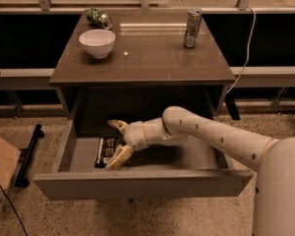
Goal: Pick rxbar chocolate from top drawer and place on counter
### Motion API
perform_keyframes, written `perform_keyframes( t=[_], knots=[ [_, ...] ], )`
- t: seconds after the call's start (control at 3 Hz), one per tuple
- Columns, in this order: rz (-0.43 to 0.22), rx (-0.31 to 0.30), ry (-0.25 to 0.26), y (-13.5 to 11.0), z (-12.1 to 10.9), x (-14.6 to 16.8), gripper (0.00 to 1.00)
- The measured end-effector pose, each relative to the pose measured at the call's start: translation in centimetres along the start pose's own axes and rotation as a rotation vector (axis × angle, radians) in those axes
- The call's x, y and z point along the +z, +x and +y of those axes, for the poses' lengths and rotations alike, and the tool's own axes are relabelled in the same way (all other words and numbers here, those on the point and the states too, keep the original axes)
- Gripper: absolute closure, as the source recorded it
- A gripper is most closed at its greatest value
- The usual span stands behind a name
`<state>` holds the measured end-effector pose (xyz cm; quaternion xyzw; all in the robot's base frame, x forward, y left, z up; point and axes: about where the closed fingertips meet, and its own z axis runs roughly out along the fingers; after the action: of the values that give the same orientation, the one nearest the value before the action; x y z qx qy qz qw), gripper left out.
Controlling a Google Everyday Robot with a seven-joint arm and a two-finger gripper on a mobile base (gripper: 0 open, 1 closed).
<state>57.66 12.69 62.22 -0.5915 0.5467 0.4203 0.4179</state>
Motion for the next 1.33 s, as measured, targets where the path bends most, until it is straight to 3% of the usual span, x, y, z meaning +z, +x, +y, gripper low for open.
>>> perform_keyframes(
  t=[0.67,1.33],
  knots=[
    [0.014,0.014,-0.021,1.7,0.7,1.7,0.00],
    [0.037,0.041,-0.029,3.0,1.2,2.4,0.39]
  ],
)
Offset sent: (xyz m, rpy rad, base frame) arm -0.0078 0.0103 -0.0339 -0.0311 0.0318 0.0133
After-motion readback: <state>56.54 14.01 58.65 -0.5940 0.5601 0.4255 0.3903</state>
